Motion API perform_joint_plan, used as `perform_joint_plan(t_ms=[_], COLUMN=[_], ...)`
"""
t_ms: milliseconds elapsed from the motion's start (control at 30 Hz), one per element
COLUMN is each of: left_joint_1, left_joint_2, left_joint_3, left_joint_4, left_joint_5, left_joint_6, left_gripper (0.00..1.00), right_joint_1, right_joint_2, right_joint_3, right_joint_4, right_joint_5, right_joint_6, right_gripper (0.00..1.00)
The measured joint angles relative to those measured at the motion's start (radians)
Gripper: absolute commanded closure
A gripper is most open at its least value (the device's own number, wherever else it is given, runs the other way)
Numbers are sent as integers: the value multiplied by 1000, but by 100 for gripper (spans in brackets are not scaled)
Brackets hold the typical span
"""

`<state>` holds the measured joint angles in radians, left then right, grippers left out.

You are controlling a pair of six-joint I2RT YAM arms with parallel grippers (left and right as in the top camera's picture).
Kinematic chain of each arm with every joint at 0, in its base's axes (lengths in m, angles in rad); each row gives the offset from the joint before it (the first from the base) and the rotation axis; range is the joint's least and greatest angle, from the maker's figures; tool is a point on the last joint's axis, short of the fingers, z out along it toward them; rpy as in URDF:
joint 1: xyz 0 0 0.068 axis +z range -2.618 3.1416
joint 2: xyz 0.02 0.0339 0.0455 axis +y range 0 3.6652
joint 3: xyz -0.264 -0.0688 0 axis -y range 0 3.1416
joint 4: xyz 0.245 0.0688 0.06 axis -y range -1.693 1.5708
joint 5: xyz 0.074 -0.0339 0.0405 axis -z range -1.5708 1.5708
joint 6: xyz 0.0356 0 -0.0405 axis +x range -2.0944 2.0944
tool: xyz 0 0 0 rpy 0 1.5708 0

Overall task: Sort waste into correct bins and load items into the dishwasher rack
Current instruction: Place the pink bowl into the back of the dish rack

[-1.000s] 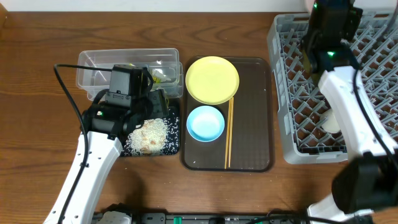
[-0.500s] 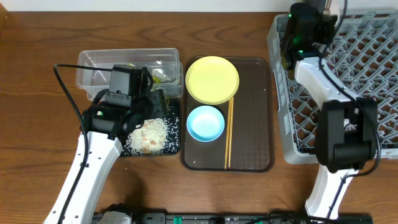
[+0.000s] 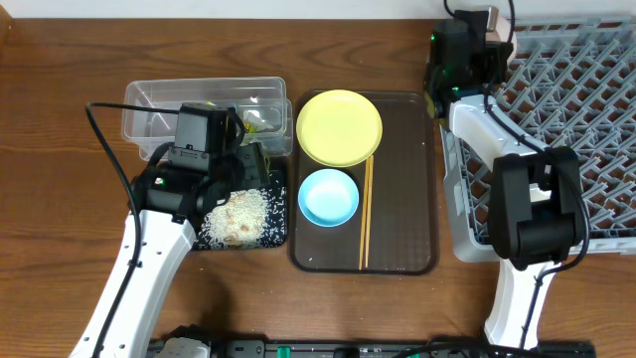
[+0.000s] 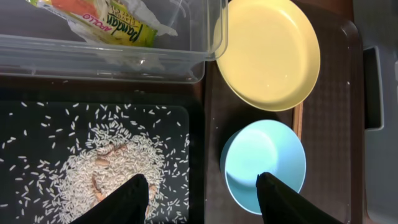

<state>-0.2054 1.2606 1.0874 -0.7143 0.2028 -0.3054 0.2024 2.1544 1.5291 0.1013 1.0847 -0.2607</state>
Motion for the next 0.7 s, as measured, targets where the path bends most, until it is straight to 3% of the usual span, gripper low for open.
perform_joint_plan(t_ms=[167, 300, 367, 433, 700], left_joint_1=[0, 0, 0, 0, 0], left_joint_2=[0, 0, 0, 0, 0], left_joint_3=[0, 0, 0, 0, 0], left_joint_4=[-1, 0, 0, 0, -16], left_joint_5=[0, 0, 0, 0, -10], left_joint_6=[0, 0, 0, 0, 0], left_gripper=[41, 41, 41, 41, 41], right_joint_1=[14, 16, 13, 13, 18], right_joint_2=[-10, -36, -61, -91, -371], right_joint_3=[8, 6, -3, -6, -8], right_joint_4=[-183, -381, -467, -532, -826], right_joint_5=[5, -110, -226, -306, -788], right_joint_6=[102, 198, 244, 264, 305], right_gripper=[93, 76, 56, 48, 44])
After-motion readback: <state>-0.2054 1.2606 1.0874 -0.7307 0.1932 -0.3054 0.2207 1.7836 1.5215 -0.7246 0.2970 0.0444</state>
